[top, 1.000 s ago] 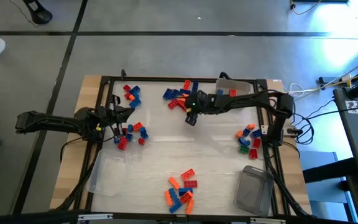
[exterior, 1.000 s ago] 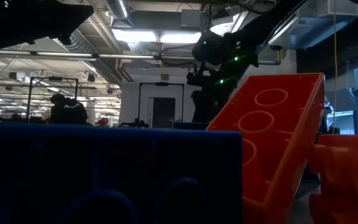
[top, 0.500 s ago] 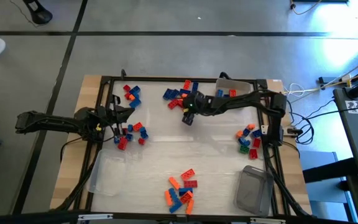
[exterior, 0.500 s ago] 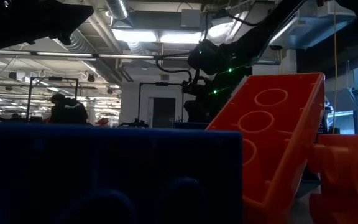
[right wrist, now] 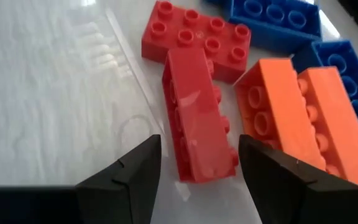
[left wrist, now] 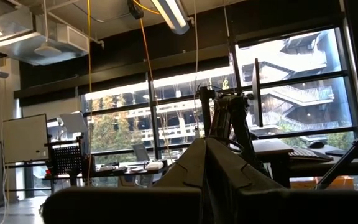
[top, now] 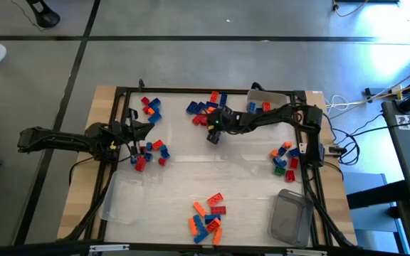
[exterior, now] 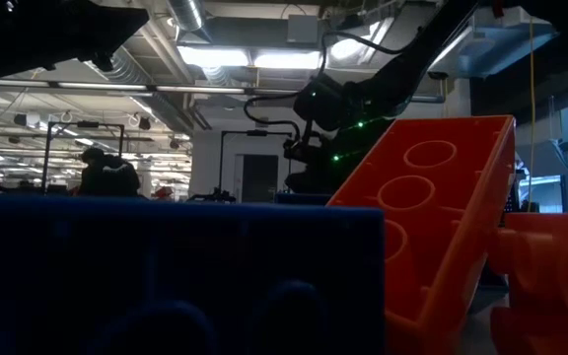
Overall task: Sort blocks by size
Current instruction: Put the red game piece into the gray bin
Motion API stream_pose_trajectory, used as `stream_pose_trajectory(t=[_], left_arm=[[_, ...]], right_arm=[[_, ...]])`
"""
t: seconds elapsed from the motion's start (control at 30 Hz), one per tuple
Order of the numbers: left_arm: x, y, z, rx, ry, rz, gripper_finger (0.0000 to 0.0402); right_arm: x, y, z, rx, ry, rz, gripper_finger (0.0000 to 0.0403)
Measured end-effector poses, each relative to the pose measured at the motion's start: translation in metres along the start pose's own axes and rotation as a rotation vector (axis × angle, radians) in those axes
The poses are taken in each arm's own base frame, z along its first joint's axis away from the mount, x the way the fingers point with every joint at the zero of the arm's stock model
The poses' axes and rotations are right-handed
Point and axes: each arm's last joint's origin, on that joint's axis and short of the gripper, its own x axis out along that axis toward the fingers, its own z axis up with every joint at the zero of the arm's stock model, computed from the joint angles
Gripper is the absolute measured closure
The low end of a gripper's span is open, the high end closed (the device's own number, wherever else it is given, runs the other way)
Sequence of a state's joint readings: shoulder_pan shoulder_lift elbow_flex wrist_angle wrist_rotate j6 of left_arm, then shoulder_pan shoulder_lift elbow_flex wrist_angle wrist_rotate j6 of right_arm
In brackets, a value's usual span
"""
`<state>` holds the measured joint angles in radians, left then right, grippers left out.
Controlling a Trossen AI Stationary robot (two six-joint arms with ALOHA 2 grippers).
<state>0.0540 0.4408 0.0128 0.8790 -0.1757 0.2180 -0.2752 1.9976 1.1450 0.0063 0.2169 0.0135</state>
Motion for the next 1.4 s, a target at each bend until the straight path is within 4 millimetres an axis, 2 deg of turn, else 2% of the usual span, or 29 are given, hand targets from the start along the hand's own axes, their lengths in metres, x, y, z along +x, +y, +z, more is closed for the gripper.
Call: stream_pose_trajectory(t=[0.2, 0.47, 0.57, 0.73, 1.0, 1.2, 1.3, 1.4], left_arm=[[0.000, 0.000, 0.000, 0.000, 0.000, 0.000, 0.0402], [0.000, 0.000, 0.000, 0.002, 0.000, 0.000, 0.0402], [0.000, 0.000, 0.000, 0.002, 0.000, 0.000, 0.0402], [0.000, 0.000, 0.000, 0.001, 0.000, 0.000, 0.0402], [0.000, 0.000, 0.000, 0.003, 0.000, 0.000, 0.0402], [0.000, 0.000, 0.000, 0.002, 0.001, 0.000, 0.0402], [0.000, 0.000, 0.000, 0.004, 0.000, 0.000, 0.0402], [0.000, 0.000, 0.000, 0.007, 0.001, 0.000, 0.0402]], right_arm=[[0.000, 0.000, 0.001, -0.043, -0.007, 0.005, 0.0189], [-0.001, 0.007, 0.001, -0.057, -0.010, 0.148, 0.0189], [-0.001, 0.007, 0.001, -0.066, -0.011, 0.149, 0.0189], [-0.001, 0.004, 0.004, -0.031, -0.041, 0.050, 0.0189], [-0.001, 0.005, 0.008, -0.008, -0.088, 0.083, 0.0189], [0.012, 0.008, 0.000, -0.011, -0.065, 0.084, 0.0189], [0.014, 0.008, -0.001, -0.011, -0.066, 0.085, 0.0200], [0.014, 0.008, -0.001, -0.011, -0.066, 0.085, 0.0230]])
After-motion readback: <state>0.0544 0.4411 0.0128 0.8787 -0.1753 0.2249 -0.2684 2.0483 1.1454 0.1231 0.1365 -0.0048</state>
